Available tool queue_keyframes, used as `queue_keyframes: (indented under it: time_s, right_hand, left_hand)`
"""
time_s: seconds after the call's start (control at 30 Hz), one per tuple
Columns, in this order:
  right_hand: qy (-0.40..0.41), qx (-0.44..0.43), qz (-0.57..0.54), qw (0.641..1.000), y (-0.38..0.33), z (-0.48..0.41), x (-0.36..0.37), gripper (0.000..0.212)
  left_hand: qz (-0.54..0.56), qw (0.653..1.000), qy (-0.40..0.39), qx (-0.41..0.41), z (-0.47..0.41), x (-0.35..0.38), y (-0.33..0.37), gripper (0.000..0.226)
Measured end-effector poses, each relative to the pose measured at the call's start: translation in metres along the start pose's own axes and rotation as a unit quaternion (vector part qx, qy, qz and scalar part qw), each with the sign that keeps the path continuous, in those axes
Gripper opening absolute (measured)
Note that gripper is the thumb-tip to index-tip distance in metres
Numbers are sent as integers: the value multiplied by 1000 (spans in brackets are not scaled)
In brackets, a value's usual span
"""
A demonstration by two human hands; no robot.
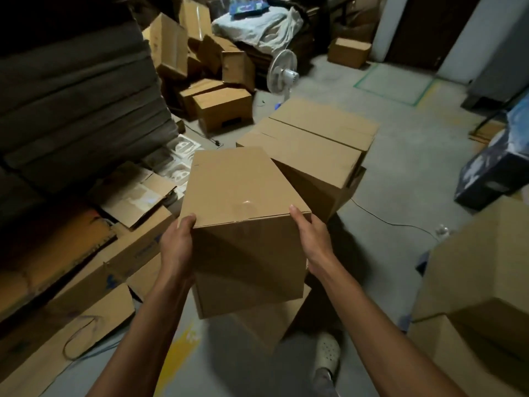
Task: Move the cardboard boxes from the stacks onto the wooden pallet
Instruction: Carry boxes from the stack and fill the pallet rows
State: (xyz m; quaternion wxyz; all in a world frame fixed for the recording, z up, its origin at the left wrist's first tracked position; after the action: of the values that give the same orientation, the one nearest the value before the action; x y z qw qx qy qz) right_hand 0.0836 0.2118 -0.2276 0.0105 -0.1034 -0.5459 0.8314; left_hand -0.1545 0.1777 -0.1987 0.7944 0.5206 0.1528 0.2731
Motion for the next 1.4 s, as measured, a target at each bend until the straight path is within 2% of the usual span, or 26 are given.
queue_keyframes:
  time_s: [0.03, 0.13, 0.17, 0.3, 0.37, 0.43, 0.53, 0.57, 0.67, 0.73, 0.83, 0.93, 1.0, 1.13, 1.27, 1.4]
  right_hand:
    - [16, -4, -8, 1000, 0, 15, -3, 121]
    - [58, -29, -38, 997, -6, 56, -12, 89]
    - [67, -36, -46, 996, -9, 69, -16, 85]
    - [107, -50, -65, 991, -12, 109, -40, 104]
    - [125, -48, -77, 988, -9, 127, -54, 112]
    - [136, -48, -86, 986, -6, 147, -72, 105]
    - [152, -41, -96, 983, -1, 184, -102, 67]
    - [153, -29, -105, 982, 5, 195, -115, 65]
    - [165, 1, -140, 976, 19, 241, -152, 85]
    - [193, 2, -171, 966, 34, 280, -176, 94]
    - [250, -5, -216, 944, 60, 343, -212, 94]
    - [315, -8, -237, 919, 92, 403, -250, 109]
    - [357, -17, -238, 903, 110, 443, -274, 97]
    - [454, -33, -247, 856, 141, 511, -325, 55]
    - [508, -43, -233, 828, 162, 562, -368, 46]
    - [517, -41, -236, 822, 176, 593, -408, 38]
  left_hand:
    - [-4, 1000, -11, 2, 5, -6, 3, 19]
    - [-10, 999, -47, 24, 20, -13, 12, 22]
    - [-11, 998, -60, 31, 27, -13, 15, 23]
    - [-10, 995, -93, 39, 55, -10, 24, 32]
    - [-8, 993, -107, 43, 72, -5, 24, 29]
    - [-2, 990, -130, 53, 95, 2, 24, 21]
    - [-10, 983, -171, 63, 134, 11, 19, 19]
    - [-12, 980, -185, 67, 147, 14, 16, 19]
    - [-29, 969, -237, 64, 192, 19, 6, 19]
    - [-37, 955, -286, 63, 230, 20, -5, 19]
    - [-52, 935, -344, 68, 291, 13, -30, 17]
    - [-62, 912, -400, 63, 355, 7, -55, 19]
    - [-65, 895, -437, 54, 395, 7, -72, 20]
    - [-68, 858, -508, 20, 467, 19, -99, 14]
    - [-68, 822, -566, 10, 523, 38, -121, 10]
    - [-85, 779, -621, 5, 559, 67, -143, 31]
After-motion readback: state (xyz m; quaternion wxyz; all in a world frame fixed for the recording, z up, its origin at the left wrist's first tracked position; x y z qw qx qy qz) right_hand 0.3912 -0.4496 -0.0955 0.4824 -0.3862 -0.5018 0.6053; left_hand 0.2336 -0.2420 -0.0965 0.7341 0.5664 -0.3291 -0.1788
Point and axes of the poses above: each hand's wrist, its own z-axis away from the middle knuckle, its own x-axis out of the palm, y = z × x, the point moved 2 cm from there along -z, towards the middle knuckle, and after that the axes turned 3 degrees about z, right-handed, at the moved point
